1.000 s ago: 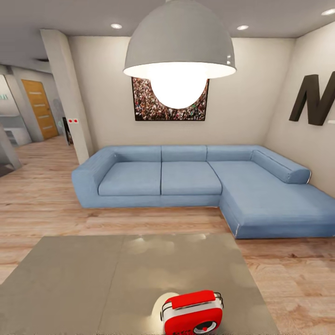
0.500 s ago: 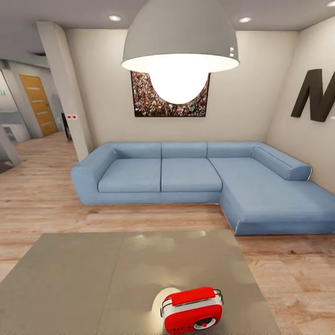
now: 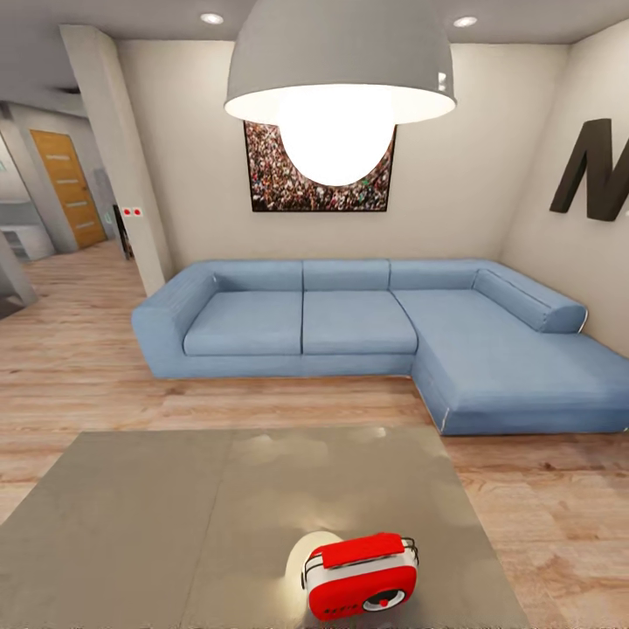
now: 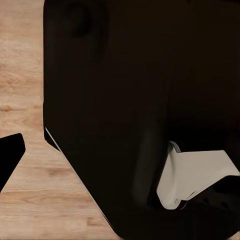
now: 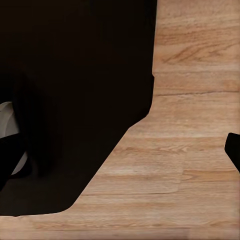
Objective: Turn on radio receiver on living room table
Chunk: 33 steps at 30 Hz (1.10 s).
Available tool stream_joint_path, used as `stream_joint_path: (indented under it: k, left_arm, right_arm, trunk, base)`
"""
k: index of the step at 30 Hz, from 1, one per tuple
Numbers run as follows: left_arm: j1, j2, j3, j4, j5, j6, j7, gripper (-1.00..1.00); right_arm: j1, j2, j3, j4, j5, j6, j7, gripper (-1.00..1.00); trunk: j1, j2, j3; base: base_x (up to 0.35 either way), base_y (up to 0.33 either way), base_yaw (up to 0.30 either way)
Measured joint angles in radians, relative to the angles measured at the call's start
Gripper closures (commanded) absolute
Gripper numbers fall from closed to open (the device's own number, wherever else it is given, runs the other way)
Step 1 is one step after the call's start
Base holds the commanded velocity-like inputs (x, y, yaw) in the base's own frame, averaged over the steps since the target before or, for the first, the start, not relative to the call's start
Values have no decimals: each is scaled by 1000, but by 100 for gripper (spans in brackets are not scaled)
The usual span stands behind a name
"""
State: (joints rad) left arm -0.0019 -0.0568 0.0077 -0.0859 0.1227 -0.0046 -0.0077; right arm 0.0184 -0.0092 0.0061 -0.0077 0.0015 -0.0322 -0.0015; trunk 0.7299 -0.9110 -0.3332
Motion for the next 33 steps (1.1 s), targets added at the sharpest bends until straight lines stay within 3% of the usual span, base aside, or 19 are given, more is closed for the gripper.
stream_joint_path:
  k: [33]
  left_arm:
    - [0, 0, 0, 0, 0, 0, 0, -100]
  right_arm:
    - [0, 0, 0, 0, 0, 0, 0, -100]
  trunk:
    - [0, 0, -53]
  base:
    - [0, 0, 0]
